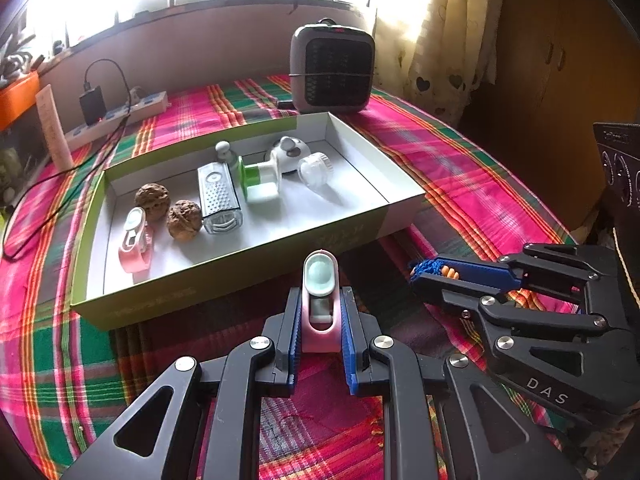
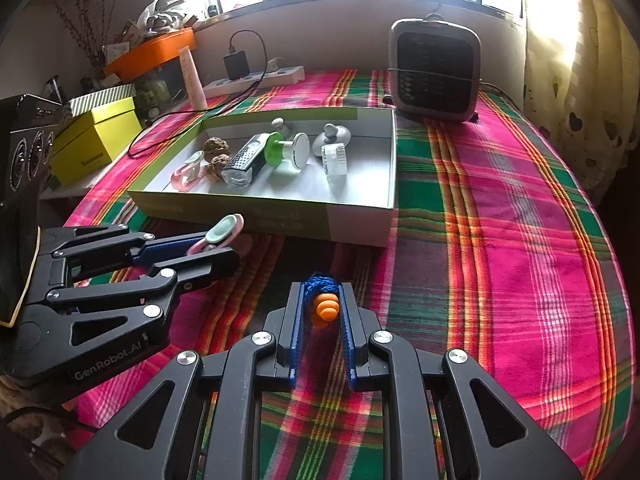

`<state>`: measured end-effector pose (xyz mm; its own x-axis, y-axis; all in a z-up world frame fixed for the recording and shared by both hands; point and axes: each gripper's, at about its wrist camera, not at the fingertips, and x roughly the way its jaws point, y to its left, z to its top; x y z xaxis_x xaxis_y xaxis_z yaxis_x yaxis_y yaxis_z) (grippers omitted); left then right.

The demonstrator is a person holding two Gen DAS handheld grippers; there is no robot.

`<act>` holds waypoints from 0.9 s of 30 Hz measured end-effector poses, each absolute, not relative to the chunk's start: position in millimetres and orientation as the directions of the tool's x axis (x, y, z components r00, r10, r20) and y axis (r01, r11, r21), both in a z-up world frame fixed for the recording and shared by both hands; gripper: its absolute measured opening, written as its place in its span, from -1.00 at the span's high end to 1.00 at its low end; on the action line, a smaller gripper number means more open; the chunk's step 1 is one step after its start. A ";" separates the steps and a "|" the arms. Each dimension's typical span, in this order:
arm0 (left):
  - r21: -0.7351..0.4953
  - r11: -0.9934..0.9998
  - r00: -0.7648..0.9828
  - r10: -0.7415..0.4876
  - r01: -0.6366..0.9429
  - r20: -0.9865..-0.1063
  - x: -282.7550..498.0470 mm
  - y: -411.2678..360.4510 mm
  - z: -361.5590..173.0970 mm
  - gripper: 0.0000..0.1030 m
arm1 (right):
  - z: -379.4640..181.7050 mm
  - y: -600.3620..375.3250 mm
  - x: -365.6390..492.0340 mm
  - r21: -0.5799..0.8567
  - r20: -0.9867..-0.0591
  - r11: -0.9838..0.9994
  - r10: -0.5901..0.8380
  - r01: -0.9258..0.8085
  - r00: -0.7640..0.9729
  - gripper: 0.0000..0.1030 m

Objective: Organize objects
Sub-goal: 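Carry the pink-and-white holder and the beaded toy over the tray with both grippers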

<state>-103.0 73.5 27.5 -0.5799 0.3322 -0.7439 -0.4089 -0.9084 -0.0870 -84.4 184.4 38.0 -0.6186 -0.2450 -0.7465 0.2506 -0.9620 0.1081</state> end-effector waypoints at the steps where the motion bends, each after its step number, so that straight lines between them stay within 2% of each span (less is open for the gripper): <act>1: -0.088 -0.908 -0.580 0.333 -0.409 -0.743 -102.7 73.2 27.7 0.69 | 37.9 183.7 -84.5 0.109 -0.746 -0.962 -0.246 0.251 -0.618 0.66; 27: -0.097 -0.932 -0.634 0.311 -0.349 -0.708 -96.8 52.3 44.7 0.69 | 53.4 171.9 -85.7 0.111 -0.716 -0.953 -0.274 0.284 -0.642 0.66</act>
